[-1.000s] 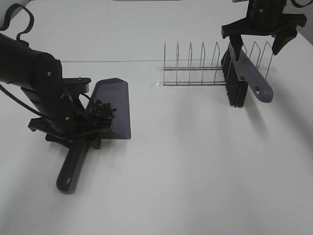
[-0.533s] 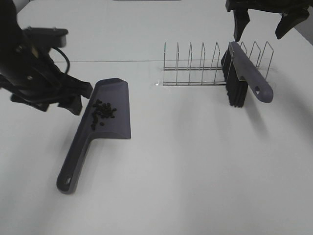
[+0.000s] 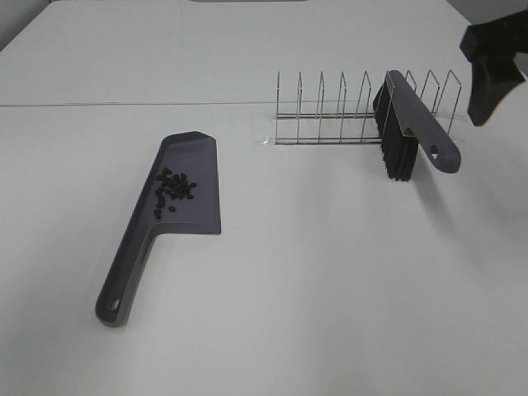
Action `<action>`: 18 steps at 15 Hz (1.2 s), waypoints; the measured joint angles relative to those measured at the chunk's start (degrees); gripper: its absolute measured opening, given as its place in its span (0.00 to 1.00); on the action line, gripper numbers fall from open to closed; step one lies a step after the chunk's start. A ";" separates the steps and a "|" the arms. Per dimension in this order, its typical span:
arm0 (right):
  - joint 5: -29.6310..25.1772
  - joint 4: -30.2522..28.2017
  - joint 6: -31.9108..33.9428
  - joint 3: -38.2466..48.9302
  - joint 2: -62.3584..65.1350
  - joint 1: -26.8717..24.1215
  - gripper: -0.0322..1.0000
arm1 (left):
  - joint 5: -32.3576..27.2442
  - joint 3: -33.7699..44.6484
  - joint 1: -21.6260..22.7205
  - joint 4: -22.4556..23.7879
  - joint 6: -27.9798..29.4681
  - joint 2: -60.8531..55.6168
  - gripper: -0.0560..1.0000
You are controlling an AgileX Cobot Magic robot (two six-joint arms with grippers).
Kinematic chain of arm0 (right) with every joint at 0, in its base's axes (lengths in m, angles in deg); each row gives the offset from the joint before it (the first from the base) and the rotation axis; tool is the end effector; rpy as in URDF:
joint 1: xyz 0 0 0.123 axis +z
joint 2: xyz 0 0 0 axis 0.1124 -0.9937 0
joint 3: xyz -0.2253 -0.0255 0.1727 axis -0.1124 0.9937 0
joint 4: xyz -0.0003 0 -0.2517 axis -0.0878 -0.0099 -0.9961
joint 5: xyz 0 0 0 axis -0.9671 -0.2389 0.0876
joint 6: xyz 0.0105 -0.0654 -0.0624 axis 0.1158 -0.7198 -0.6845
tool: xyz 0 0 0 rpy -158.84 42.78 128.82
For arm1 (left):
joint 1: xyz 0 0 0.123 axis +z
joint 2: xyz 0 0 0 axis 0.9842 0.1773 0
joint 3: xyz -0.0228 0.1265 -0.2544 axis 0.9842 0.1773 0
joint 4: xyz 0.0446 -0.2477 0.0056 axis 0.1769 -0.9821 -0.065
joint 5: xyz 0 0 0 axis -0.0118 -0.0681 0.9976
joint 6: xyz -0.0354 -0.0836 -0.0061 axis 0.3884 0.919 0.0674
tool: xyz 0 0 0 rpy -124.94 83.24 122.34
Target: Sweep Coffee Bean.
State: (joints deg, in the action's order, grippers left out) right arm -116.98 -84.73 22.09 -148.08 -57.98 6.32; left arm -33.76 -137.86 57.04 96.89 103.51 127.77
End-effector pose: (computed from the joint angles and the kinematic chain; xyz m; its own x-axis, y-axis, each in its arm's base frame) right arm 0.2950 0.0637 0.3192 -0.9593 -0.0936 -0.2663 -0.0968 0.9953 -0.0013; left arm 0.1606 -0.0544 0.3517 -0.8566 0.0829 -0.5093 0.1063 0.9942 -0.0169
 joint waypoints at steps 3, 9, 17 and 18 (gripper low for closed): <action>0.00 0.00 0.00 13.35 12.03 0.00 0.83 | -2.52 8.77 0.00 -0.40 0.00 -15.01 0.67; -0.11 0.00 -0.11 31.51 35.87 0.00 0.83 | -2.92 19.71 0.00 -3.38 -2.75 -39.08 0.67; 4.35 0.00 -4.87 45.95 73.68 0.00 0.83 | 5.67 29.11 0.00 -15.76 -25.67 -44.75 0.67; 5.61 0.00 -5.10 46.93 76.66 0.00 0.83 | 6.13 29.11 0.00 -16.16 -26.47 -44.75 0.67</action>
State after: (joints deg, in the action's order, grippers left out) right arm -111.37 -84.73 16.99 -101.15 18.68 6.32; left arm -27.63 -108.76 57.04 80.74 77.04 83.02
